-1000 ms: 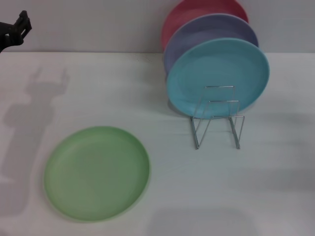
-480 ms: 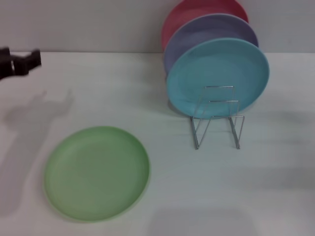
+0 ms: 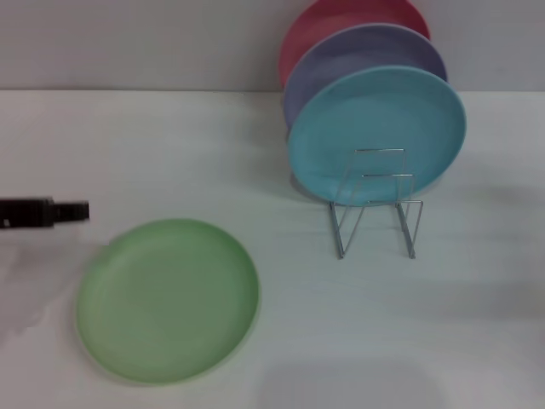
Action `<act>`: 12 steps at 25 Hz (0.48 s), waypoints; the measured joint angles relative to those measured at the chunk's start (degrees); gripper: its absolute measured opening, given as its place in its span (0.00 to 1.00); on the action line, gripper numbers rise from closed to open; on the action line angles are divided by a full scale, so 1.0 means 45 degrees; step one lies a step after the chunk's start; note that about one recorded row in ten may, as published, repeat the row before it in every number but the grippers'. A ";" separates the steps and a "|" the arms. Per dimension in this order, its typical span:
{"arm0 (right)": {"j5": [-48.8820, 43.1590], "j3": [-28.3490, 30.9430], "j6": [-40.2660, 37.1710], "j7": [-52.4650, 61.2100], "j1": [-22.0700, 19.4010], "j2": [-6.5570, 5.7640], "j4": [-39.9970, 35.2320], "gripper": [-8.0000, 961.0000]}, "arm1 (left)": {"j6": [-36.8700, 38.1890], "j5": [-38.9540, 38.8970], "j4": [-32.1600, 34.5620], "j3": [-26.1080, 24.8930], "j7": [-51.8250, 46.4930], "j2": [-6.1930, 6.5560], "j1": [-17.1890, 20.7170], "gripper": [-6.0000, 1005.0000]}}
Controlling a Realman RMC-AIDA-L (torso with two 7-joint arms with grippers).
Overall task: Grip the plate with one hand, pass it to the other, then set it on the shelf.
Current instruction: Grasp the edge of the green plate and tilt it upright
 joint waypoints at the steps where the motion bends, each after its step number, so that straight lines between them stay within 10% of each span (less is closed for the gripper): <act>1: 0.0002 0.0006 0.0000 0.0001 0.0015 -0.0031 -0.0006 0.63 | -0.0331 -0.0004 0.0104 -0.0047 -0.0032 -0.0002 -0.0074 0.69; 12: 0.0011 0.0000 0.0012 0.0009 0.0160 -0.0230 -0.0048 0.63 | -0.1506 0.1040 0.1586 0.0030 -0.0816 -0.0019 -0.0768 0.69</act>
